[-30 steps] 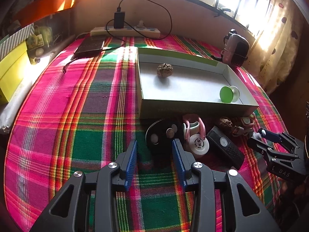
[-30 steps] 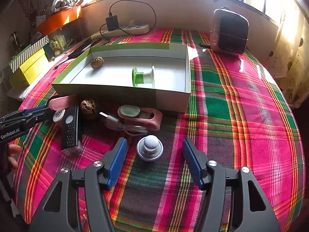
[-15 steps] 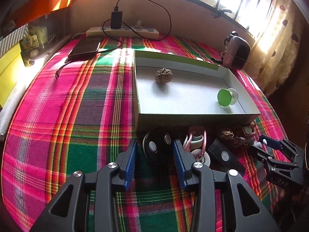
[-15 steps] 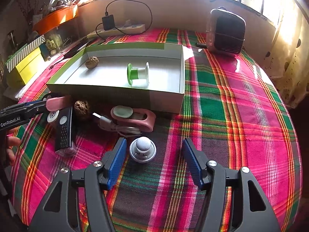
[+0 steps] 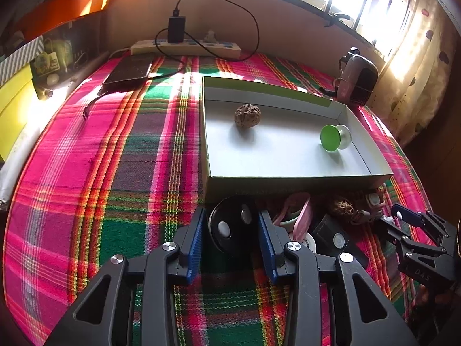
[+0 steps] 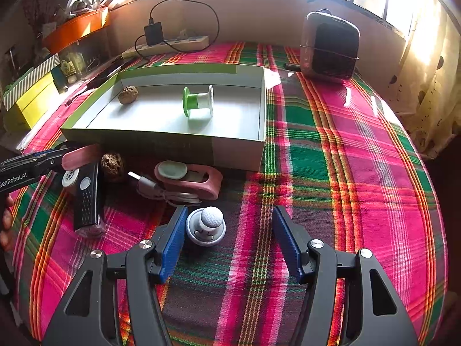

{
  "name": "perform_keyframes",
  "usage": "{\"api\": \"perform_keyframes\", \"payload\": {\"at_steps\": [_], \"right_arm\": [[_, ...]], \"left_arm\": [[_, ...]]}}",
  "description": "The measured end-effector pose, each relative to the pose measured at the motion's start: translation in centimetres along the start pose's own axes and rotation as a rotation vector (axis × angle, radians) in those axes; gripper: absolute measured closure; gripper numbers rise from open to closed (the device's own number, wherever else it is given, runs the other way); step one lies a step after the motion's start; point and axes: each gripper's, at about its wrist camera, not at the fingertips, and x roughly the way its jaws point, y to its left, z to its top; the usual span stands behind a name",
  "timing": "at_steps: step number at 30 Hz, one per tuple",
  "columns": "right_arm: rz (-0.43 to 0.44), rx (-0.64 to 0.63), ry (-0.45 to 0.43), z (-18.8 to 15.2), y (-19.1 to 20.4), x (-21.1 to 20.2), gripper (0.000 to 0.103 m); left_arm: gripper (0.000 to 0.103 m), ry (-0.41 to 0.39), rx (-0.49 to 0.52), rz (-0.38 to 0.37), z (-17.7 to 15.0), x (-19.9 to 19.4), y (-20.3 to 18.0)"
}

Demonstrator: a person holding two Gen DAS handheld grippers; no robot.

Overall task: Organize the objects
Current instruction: 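Grasp the black round remote with the left gripper while the right gripper grasps the white knob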

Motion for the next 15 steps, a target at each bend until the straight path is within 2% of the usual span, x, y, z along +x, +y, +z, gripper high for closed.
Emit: {"api": "perform_keyframes", "payload": {"at_steps": [3, 7, 15], "right_arm": [[0.001, 0.001, 0.000, -0.02, 0.04, -0.02, 0.043], [0.002, -0.002, -0.001, -0.05, 0.05, -0.09, 0.044], [0.014, -0.017, -0.011, -0.12, 0.31, -0.37, 0.070]], "left_arm": [[0.075, -0.002, -0.008, 0.007, -0.04, -0.03, 0.23], [0.076, -0.003, -0.008, 0.006, -0.11, -0.10, 0.29], [0.076, -0.005, -0.009, 0.008, -0.17, -0.20, 0.35]]}}
